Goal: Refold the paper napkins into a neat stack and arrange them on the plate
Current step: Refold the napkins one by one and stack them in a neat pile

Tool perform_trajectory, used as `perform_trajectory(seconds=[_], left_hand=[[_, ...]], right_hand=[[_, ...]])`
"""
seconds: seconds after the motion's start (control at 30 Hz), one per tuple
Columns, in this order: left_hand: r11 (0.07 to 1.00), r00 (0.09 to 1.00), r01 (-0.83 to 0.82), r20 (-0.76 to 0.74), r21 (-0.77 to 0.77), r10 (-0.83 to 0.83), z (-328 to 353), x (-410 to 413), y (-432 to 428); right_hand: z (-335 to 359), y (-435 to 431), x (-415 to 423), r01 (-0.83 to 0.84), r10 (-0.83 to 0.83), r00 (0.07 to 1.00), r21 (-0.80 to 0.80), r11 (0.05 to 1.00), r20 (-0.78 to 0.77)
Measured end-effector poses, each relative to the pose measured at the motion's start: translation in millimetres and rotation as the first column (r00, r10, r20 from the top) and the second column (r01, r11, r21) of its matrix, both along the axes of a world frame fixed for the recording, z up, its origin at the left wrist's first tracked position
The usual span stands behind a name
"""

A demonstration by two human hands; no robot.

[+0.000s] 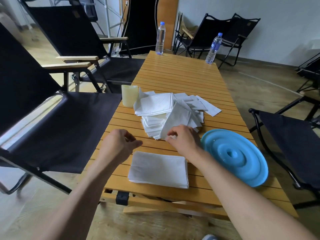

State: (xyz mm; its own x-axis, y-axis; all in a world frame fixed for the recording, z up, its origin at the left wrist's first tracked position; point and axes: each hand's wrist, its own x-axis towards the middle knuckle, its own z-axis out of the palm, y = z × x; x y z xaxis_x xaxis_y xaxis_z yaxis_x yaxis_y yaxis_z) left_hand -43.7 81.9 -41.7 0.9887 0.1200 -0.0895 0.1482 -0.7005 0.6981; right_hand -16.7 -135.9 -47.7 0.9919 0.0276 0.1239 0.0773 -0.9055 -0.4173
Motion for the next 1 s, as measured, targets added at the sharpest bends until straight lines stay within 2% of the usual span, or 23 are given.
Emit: perform_trajectory(seconds=[0.13, 0.3, 0.37, 0.43, 0.5, 0.57, 0.67, 0.77, 0.83, 0.9, 1.0], left_hand=[[0.996, 0.987, 0.066, 0.150, -0.057, -0.057, 1, 1, -6], [0.986, 0.984, 0.091, 0.167, -0.142, -0.067, 2, 1, -9], [0.981, 0.985, 0.097, 0.157, -0.170, -0.070, 2, 0, -11], [0.962, 0.989, 0.095, 0.133, -0.255, -0.063, 4, -1, -11], [0.909, 0.995, 0.084, 0.092, -0.408, -0.050, 9, -2, -12], [0.807, 0.999, 0.047, 0.019, -0.589, -0.044, 16, -5, -14], [0.591, 0.982, -0.072, -0.162, -0.803, -0.101, 25, -10, -15], [0.478, 0.924, -0.111, -0.267, -0.871, -0.273, 28, -11, -10], [0.492, 0.911, -0.083, -0.266, -0.867, -0.316, 27, -13, -8], [0.588, 0.938, -0.051, -0.240, -0.808, -0.248, 26, -13, -6], [0.710, 0.964, -0.011, -0.197, -0.704, -0.180, 28, -13, -2]], right_hand=[[-18, 8, 12, -0.054, 0.058, 0.998, -0.097, 0.994, 0.039], [-18, 3, 8, -0.111, 0.125, 0.989, -0.166, 0.980, 0.077], [-13, -1, 1, -0.068, 0.077, 0.986, -0.060, 0.996, 0.146], [2, -2, -7, -0.043, 0.005, 0.983, 0.209, 0.977, 0.181], [23, -3, -16, -0.038, -0.030, 0.993, 0.554, 0.832, 0.113], [41, -5, -28, 0.019, 0.014, 0.999, 0.803, 0.596, -0.034], [51, -10, -40, 0.121, 0.145, 0.973, 0.936, 0.329, -0.177], [51, -13, -43, 0.184, 0.223, 0.948, 0.962, 0.202, -0.228], [50, -16, -42, 0.215, 0.255, 0.934, 0.963, 0.164, -0.252], [49, -21, -39, 0.227, 0.290, 0.918, 0.959, 0.171, -0.269], [51, -28, -41, 0.239, 0.356, 0.875, 0.932, 0.273, -0.328]])
